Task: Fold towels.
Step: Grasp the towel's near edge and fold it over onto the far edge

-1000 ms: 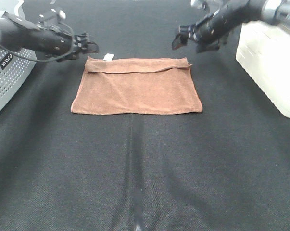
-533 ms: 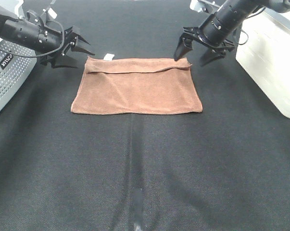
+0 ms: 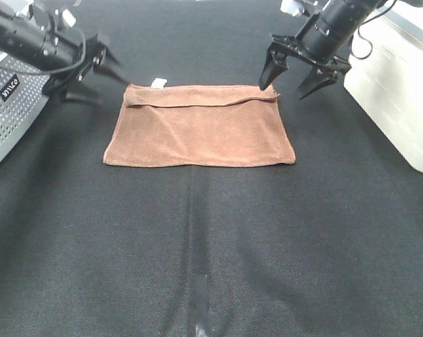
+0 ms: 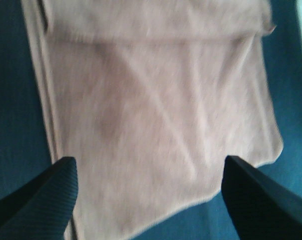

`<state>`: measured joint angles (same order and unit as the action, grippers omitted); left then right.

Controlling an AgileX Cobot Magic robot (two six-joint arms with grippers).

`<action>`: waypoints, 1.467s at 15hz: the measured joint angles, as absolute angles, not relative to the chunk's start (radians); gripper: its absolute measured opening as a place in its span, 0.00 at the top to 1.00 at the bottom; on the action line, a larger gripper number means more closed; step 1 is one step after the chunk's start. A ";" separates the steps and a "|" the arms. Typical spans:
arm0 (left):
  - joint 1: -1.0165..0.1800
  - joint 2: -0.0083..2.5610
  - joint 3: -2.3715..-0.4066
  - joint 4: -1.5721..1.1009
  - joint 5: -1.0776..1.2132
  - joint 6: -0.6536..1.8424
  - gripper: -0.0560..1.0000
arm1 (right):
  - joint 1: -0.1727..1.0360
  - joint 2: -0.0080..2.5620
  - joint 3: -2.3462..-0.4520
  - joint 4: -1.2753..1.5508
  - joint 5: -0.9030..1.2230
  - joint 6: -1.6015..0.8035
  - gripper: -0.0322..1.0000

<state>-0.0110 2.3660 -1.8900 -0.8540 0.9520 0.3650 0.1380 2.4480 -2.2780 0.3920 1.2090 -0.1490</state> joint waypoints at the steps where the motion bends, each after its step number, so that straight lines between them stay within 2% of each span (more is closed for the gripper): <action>1: -0.011 2.333 -1.817 -0.852 0.917 0.364 0.23 | 0.135 2.422 -2.239 0.391 1.209 -0.144 0.21; 4: -0.013 2.259 -1.627 -0.849 0.814 0.362 0.23 | 0.104 2.322 -1.996 0.399 1.176 -0.149 0.21; 6: -0.013 2.257 -1.576 -0.832 0.797 0.361 0.23 | 0.067 2.287 -1.825 0.473 1.077 -0.187 0.22; 8: -0.013 2.257 -1.569 -0.830 0.778 0.361 0.23 | 0.056 2.288 -1.748 0.532 1.016 -0.277 0.22; 13: -0.017 2.269 -1.569 -0.830 0.756 0.361 0.23 | 0.057 2.298 -1.745 0.518 0.988 -0.292 0.22; 17: -0.065 2.312 -1.569 -0.835 0.748 0.361 0.24 | 0.057 2.353 -1.743 0.533 0.985 -0.293 0.22; 21: -0.101 2.329 -1.572 -0.870 0.705 0.336 0.28 | 0.058 2.369 -1.742 0.618 0.972 -0.331 0.24; 22: -0.105 2.333 -1.572 -0.904 0.700 0.331 0.29 | 0.073 2.372 -1.742 0.629 0.957 -0.345 0.28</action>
<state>-0.1050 2.3330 -1.5720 -0.9040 0.7000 0.3310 0.0730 2.3720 -1.7420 0.6290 0.9570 -0.3450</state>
